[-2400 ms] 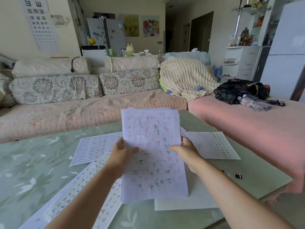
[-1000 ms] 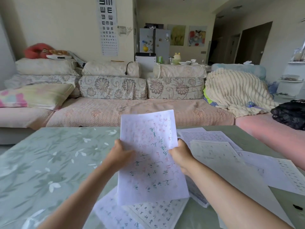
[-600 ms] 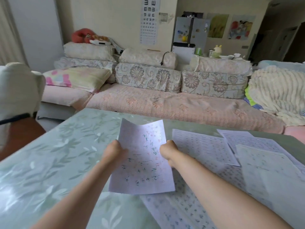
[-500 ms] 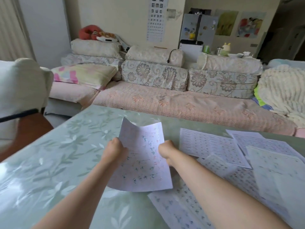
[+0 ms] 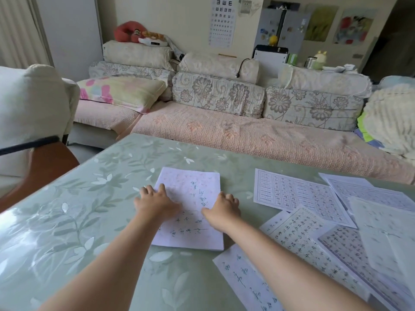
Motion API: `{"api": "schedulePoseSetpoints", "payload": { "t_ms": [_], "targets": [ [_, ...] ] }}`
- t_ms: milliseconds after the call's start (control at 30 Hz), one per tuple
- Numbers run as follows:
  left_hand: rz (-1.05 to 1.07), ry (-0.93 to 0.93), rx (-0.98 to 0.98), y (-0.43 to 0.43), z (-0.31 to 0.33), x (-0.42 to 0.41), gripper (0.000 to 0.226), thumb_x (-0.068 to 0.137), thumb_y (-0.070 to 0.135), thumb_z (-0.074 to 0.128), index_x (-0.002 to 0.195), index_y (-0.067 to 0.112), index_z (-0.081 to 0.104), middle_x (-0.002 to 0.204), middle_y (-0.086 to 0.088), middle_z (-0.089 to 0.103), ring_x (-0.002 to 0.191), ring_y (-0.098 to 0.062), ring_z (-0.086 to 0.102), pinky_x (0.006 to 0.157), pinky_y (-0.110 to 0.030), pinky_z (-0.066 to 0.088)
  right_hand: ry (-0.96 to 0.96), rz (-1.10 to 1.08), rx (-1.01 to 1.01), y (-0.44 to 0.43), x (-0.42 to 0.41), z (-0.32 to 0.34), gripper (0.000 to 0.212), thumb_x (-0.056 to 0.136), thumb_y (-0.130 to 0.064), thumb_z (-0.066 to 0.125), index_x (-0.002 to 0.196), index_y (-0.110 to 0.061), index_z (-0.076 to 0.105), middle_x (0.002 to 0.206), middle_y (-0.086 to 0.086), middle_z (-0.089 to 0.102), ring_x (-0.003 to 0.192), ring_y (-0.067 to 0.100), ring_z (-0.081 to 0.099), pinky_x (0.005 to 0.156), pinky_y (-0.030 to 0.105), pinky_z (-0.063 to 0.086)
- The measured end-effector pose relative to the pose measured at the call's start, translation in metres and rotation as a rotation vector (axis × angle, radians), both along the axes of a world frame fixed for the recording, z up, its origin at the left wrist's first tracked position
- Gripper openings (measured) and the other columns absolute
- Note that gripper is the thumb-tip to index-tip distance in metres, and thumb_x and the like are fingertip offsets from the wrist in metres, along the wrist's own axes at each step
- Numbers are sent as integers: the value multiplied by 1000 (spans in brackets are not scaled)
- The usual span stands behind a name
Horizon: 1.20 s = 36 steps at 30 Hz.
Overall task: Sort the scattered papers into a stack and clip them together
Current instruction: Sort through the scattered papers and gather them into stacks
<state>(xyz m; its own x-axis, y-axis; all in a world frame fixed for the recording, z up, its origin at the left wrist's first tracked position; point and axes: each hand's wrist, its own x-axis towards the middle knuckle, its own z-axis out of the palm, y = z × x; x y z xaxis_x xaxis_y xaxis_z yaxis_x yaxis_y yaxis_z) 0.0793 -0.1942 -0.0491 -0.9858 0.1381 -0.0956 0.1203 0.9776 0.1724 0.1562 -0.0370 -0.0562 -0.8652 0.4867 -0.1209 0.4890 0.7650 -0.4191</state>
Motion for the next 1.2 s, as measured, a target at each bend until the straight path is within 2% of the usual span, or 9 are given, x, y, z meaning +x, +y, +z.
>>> {"api": "schedulePoseSetpoints", "payload": {
  "t_ms": [100,167,300,433,600,700,800,1000,1200],
  "targets": [
    [-37,103,8,7,10,8,65,84,57,42,136,18,36,136,-10,36,130,-28,28,100,-39,32,18,30,-172,16,13,14,65,90,-47,55,143,-11,41,143,12,39,137,31,36,107,36,38],
    [-78,167,104,18,19,16,65,86,55,42,139,17,38,141,-10,38,131,-29,29,104,-41,31,56,52,-230,31,26,25,72,91,-46,55,152,-14,34,153,9,35,139,29,41,110,34,37],
    [-245,184,299,60,35,46,53,90,46,46,137,21,45,137,-4,49,129,-26,38,102,-40,37,105,125,-167,75,67,41,64,93,-41,59,150,-21,40,152,1,42,138,19,42,111,30,34],
    [-443,73,318,107,34,87,49,89,41,49,134,21,47,131,-1,56,124,-23,47,98,-38,44,54,110,-149,124,120,44,56,91,-42,63,143,-27,49,147,-3,46,133,15,47,105,28,38],
    [-587,-76,162,154,21,130,55,93,39,49,139,9,42,138,-12,49,126,-29,46,104,-41,42,-172,77,52,164,174,37,87,80,-70,59,153,-32,31,159,-1,26,146,24,24,117,47,28],
    [-565,-116,24,174,14,150,60,93,43,50,138,6,38,138,-15,43,129,-31,38,106,-42,39,-286,110,108,173,194,24,111,73,-85,50,159,-33,3,167,-1,-7,153,27,-8,120,57,4],
    [-501,-85,25,184,12,159,66,88,49,55,136,7,39,133,-13,42,126,-30,38,103,-43,42,-324,147,74,175,200,17,114,73,-87,46,156,-36,-12,162,0,-27,149,29,-24,117,59,-8],
    [-309,-291,207,188,20,149,53,76,43,74,112,8,58,102,-4,62,87,-20,62,75,-27,54,-304,229,102,177,196,15,116,70,-89,46,156,-36,-11,161,1,-25,150,29,-21,117,54,-10],
    [-281,-422,446,173,27,137,29,80,24,77,107,19,68,93,-2,70,78,-18,68,75,-31,57,-217,277,73,183,193,13,116,71,-87,51,158,-34,-4,165,-7,-13,153,22,-8,122,53,1]
  ]
}}
